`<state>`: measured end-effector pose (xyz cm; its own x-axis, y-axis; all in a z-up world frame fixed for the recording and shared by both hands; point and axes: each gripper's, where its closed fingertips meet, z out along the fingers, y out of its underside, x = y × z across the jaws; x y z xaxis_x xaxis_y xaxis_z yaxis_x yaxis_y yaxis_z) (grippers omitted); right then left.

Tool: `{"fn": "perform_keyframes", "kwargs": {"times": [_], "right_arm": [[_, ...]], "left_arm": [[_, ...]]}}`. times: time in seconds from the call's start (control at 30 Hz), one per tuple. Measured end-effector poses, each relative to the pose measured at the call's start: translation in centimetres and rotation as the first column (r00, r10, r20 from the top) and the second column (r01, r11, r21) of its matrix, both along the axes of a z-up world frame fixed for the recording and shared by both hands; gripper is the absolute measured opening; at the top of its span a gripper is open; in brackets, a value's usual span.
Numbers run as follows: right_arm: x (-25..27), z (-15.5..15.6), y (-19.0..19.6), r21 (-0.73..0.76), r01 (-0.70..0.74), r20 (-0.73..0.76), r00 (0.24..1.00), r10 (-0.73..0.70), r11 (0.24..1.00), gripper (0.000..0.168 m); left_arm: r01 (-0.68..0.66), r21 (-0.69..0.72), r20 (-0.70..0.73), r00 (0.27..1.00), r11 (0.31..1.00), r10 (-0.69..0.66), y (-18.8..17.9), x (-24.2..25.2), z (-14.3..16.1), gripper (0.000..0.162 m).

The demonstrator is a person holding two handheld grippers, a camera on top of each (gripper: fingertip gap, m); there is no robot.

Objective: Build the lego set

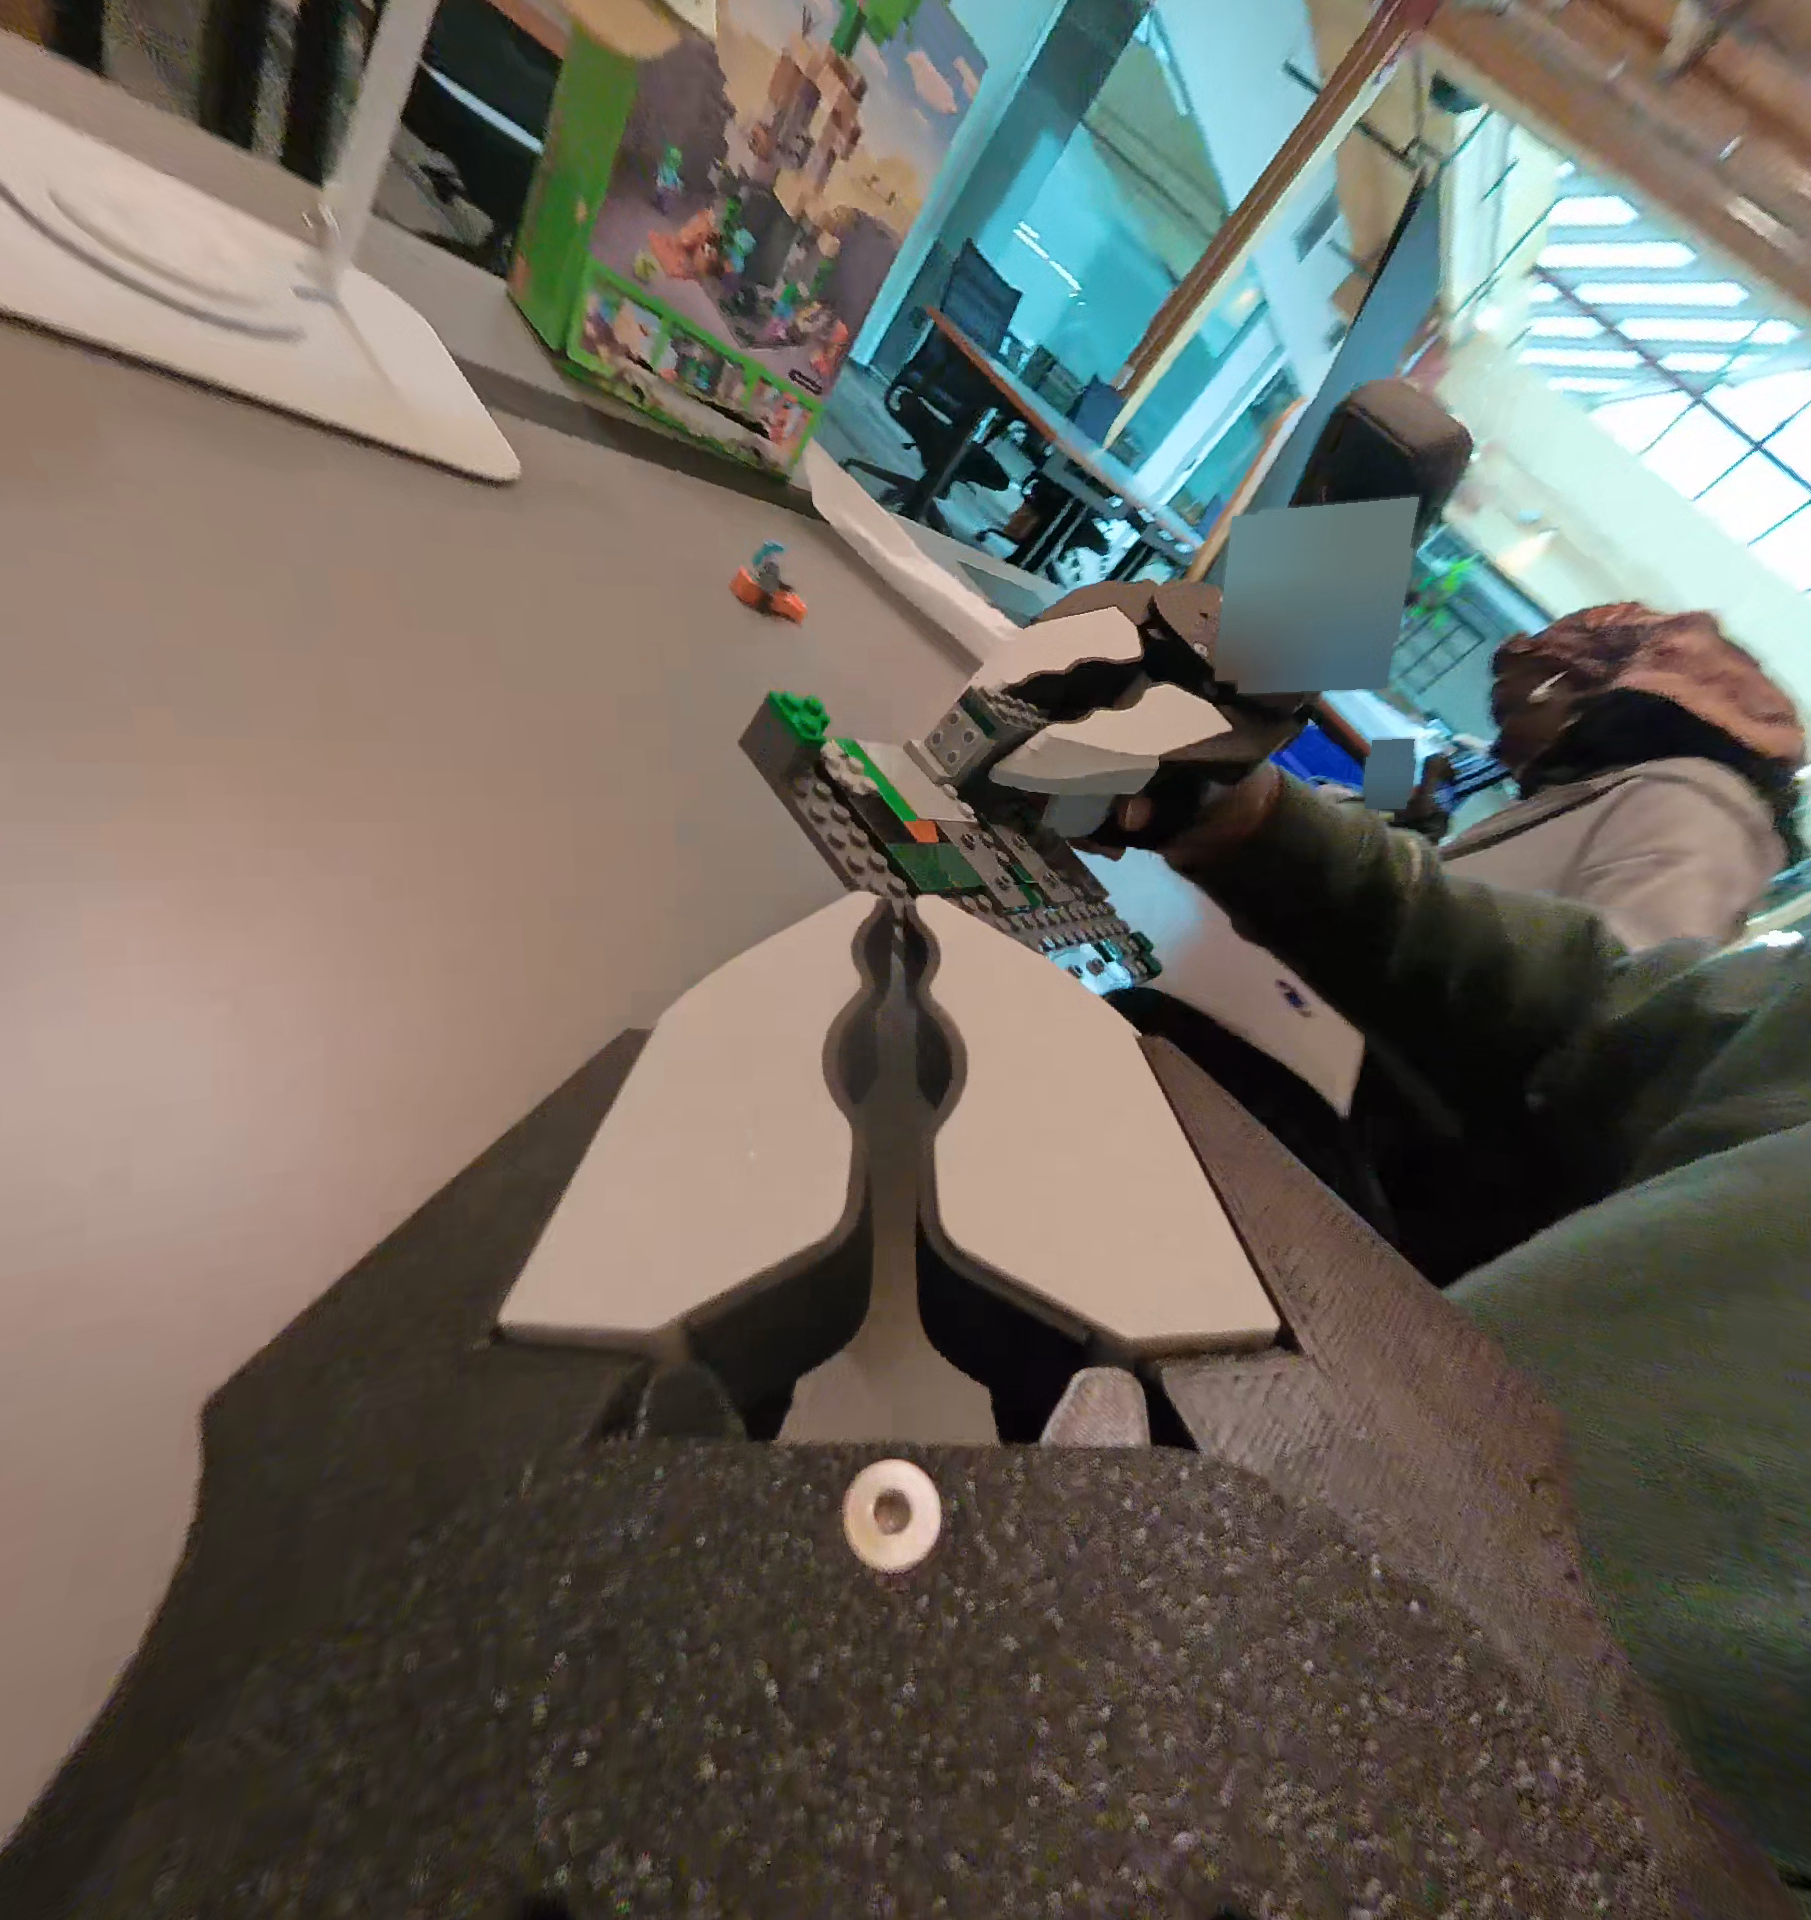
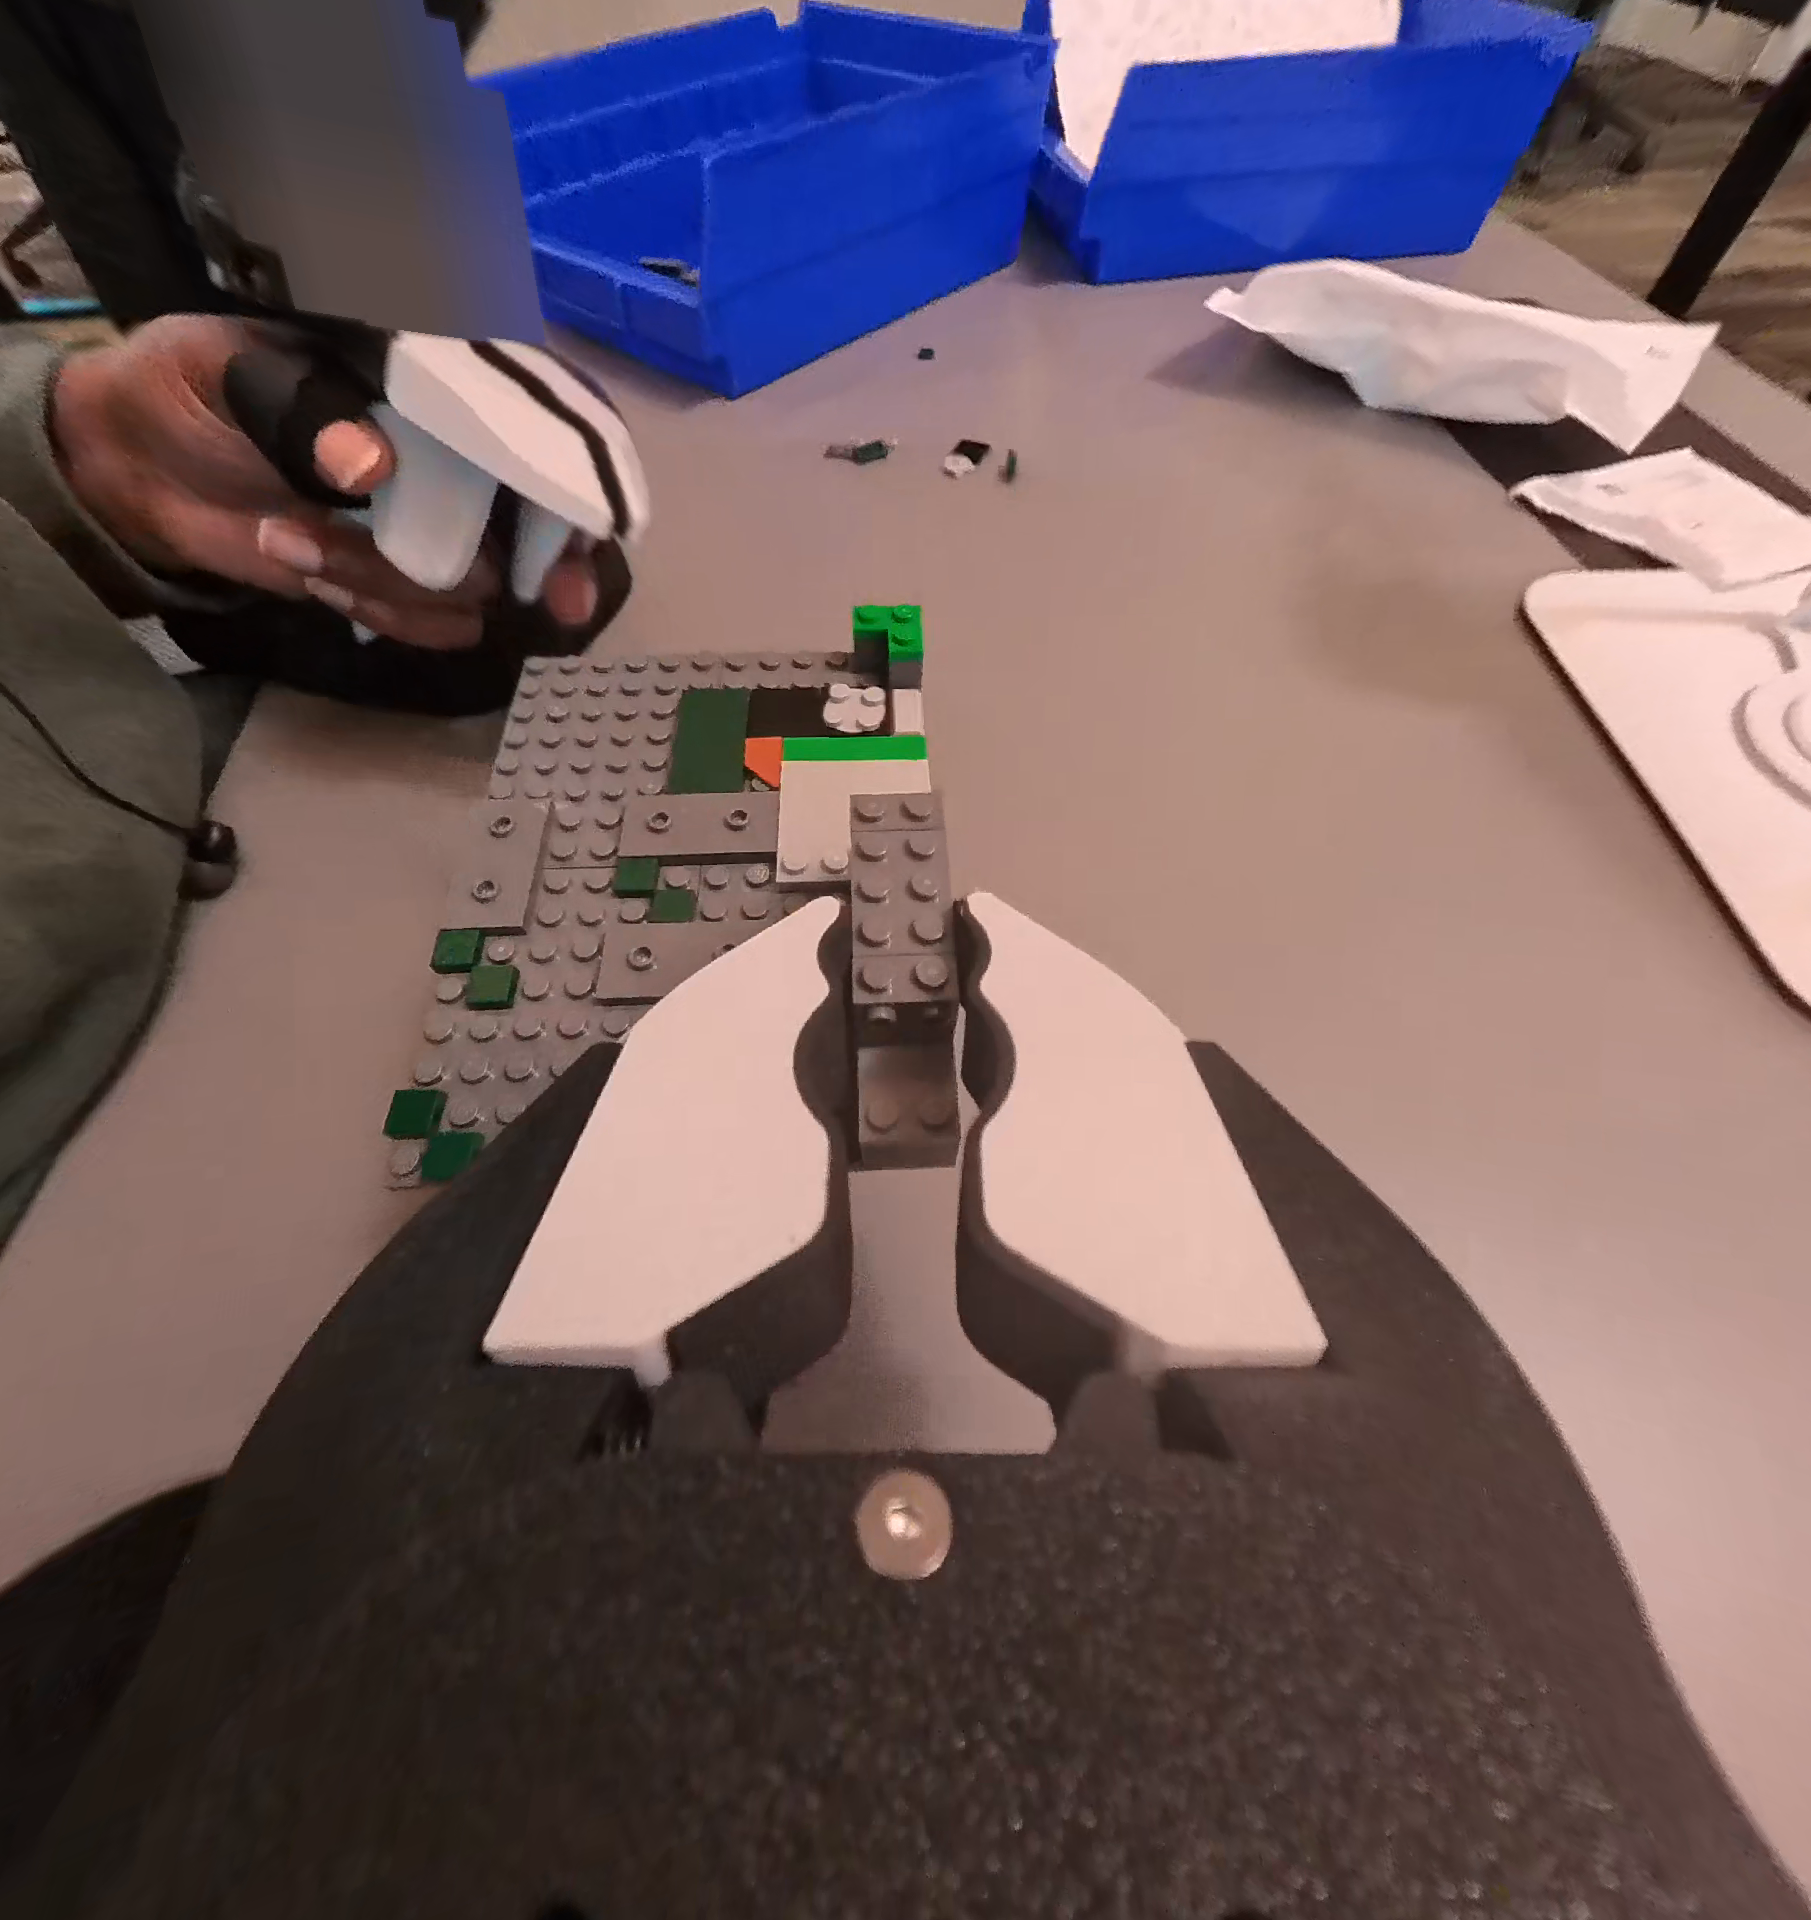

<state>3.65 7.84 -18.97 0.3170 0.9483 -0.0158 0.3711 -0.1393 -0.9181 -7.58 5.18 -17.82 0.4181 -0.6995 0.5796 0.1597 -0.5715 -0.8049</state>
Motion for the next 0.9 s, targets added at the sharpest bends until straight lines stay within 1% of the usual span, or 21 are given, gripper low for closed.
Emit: {"fn": "perform_keyframes", "kwargs": {"times": [0.2,0.3,0.43,0.53,0.67,0.9], "right_arm": [[1.3,-2.9,3.9,-0.028,-0.010,0.108,0.994,0.013,1.000,0.017],[1.1,-3.9,5.5,-0.017,-0.023,0.148,0.989,0.025,1.000,0.017],[0.4,-5.1,6.7,-0.017,-0.055,0.197,0.979,0.057,0.998,0.017],[-0.2,-5.9,7.3,-0.025,-0.080,0.224,0.971,0.084,0.996,0.017],[-0.8,-6.1,8.0,-0.019,-0.096,0.231,0.968,0.098,0.995,0.017],[-1.2,-6.6,8.7,0.008,-0.094,0.249,0.964,0.089,0.996,0.018]], "left_arm": [[-0.028,0.173,-0.202,0.977,0.985,0.063,1.4,-0.8,-0.3,0.000],[-0.037,0.229,-0.257,0.961,0.973,0.097,2.3,-1.2,-0.4,0.000],[-0.046,0.255,-0.299,0.946,0.966,0.124,3.8,-1.8,-0.8,0.000],[-0.016,0.272,-0.345,0.932,0.962,0.113,4.8,-2.1,-1.2,0.000],[0.013,0.331,-0.453,0.880,0.944,0.147,6.8,-3.0,-1.6,0.000],[-0.033,0.374,-0.480,0.848,0.927,0.224,10.1,-3.7,-1.5,0.000]]}}
